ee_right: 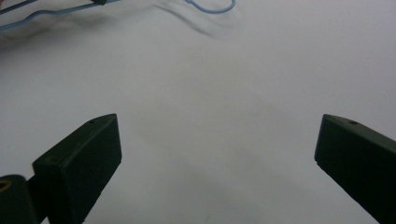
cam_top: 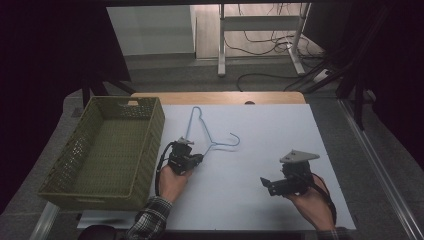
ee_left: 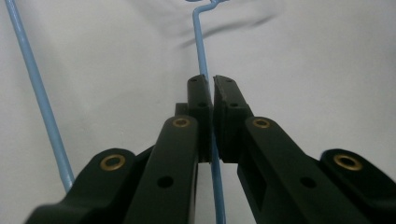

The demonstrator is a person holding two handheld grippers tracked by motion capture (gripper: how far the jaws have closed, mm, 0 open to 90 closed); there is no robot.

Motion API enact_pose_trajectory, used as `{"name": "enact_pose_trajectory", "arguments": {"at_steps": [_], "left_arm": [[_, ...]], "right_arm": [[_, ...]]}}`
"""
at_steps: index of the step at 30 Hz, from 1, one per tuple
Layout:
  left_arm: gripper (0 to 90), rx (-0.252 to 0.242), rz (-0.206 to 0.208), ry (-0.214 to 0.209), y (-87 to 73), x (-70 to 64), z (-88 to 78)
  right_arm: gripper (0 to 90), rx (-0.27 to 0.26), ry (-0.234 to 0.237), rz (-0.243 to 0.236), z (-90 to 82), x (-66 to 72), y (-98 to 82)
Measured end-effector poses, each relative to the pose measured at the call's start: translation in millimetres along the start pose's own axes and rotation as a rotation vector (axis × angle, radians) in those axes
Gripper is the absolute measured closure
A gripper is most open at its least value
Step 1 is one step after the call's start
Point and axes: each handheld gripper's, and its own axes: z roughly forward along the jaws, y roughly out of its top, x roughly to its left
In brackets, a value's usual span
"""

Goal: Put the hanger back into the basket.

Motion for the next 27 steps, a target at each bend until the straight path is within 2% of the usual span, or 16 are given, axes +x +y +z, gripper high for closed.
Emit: {"name": "enact_pose_trajectory", "arguments": {"at_steps": [5, 6, 8, 10, 14, 15, 16, 18, 20, 21, 22, 23, 24, 27], "left_arm": [[86.9, -0.009, -0.002, -0.007, 0.1, 1.1, -2.5], [87.0, -0.009, -0.002, -0.007, 0.1, 1.1, -2.5], [87.0, -0.014, -0.006, -0.010, -0.4, 1.1, -2.6], [86.9, -0.016, -0.008, -0.012, -1.0, 1.0, -2.6], [86.9, -0.023, -0.015, -0.019, -3.0, 1.7, -2.0], [86.9, -0.027, -0.009, -0.021, -4.0, 2.5, -2.0], [86.9, -0.027, -0.009, -0.021, -4.0, 2.5, -2.0], [86.9, -0.027, -0.015, -0.029, -5.2, 2.8, -1.9], [86.9, -0.032, -0.017, -0.033, -6.2, 3.4, -2.0], [86.9, -0.033, -0.018, -0.036, -6.6, 3.8, -2.0], [86.9, -0.034, -0.021, -0.037, -7.0, 3.8, -2.0], [86.9, -0.036, -0.022, -0.039, -7.4, 4.0, -2.0], [86.9, -0.037, -0.021, -0.041, -7.7, 4.2, -1.9], [86.9, -0.040, -0.023, -0.047, -8.9, 4.4, -0.8]], "right_arm": [[0.0, -0.012, 0.021, 0.014, 22.2, -6.1, 26.4], [0.0, -0.012, 0.021, 0.014, 22.2, -6.1, 26.4], [5.3, -0.014, 0.011, 0.014, 37.0, -8.2, 41.0], [7.7, -0.018, 0.007, 0.010, 41.7, -8.9, 45.5], [20.8, -0.025, 0.001, -0.004, 62.7, -10.9, 61.4], [26.3, -0.023, -0.001, -0.015, 74.2, -11.6, 68.0], [26.3, -0.023, -0.001, -0.015, 74.2, -11.6, 68.0], [33.0, -0.018, -0.022, -0.027, 91.9, -12.7, 75.5], [35.4, -0.013, -0.027, -0.033, 97.2, -13.7, 77.6], [39.7, -0.011, -0.032, -0.028, 107.3, -16.4, 80.7], [39.7, -0.011, -0.032, -0.028, 107.3, -16.4, 80.7], [43.5, -0.007, -0.027, -0.012, 115.8, -19.1, 83.2], [43.5, -0.007, -0.027, -0.012, 115.8, -19.1, 83.2], [48.2, -0.001, -0.029, 0.005, 130.1, -22.7, 86.4]]}}
